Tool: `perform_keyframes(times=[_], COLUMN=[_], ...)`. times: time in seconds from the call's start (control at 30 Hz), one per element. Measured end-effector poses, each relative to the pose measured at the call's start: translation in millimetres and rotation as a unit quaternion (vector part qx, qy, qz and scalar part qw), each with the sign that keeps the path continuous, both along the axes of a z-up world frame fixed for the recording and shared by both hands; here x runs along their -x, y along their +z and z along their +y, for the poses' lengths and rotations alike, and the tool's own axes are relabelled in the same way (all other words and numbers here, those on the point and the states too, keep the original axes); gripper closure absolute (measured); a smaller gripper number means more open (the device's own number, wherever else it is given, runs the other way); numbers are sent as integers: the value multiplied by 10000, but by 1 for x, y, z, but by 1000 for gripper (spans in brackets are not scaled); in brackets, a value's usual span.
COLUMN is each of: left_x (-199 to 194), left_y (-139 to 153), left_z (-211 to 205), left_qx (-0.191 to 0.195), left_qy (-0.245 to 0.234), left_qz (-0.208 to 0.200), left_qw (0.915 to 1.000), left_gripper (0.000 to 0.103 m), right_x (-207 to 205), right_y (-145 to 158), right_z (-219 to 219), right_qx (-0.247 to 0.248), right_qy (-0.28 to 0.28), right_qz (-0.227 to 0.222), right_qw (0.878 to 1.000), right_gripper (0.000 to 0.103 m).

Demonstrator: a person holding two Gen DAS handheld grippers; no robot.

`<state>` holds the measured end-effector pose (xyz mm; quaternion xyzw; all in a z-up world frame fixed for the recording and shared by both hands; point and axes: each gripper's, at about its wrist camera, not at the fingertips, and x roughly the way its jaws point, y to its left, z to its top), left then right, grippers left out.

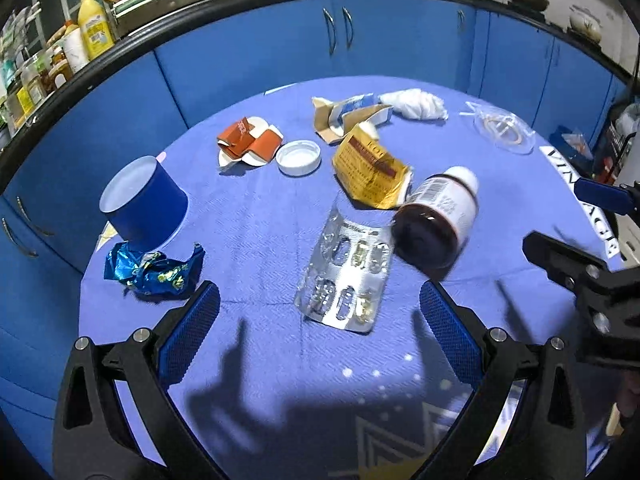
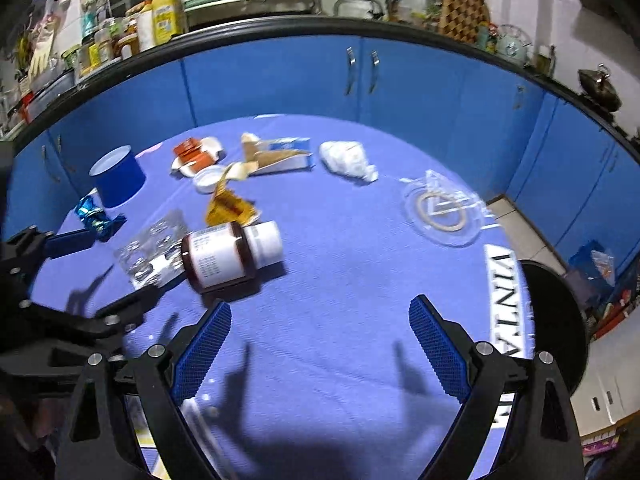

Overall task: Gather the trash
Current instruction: 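Move both tools back over the table toward the blister pack and bottle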

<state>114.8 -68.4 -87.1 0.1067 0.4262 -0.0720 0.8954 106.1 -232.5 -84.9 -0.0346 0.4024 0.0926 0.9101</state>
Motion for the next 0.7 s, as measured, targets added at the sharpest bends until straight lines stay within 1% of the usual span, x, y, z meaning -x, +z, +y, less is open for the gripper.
perform_keyframes(times=[0.17,0.27,0.33,0.5,0.7], left_x=[-12,-16,-18,-21,-25], left_y=[-8,-13,-15,-17,-20], left_z=[11,15,17,19,16], left_qx=[108,148,201,380,309], left_qy=[18,-20,-60,-179,-235], left_qz=[98,163,237,407,499], left_qw=[9999,9998,9995,9983,9980], left_gripper=[4,4,4,4,4], right_x=[-9,-15,-19,-27,-33], right_y=[-5,-8,-8,-7,-5], right_z=[9,13,16,30,43], right_qx=[-95,-327,-374,-331,-147], right_qy=[125,205,235,380,554], right_qz=[200,326,358,341,289], right_qw=[9997,9987,9984,9981,9979], right_gripper=[15,15,15,15,15])
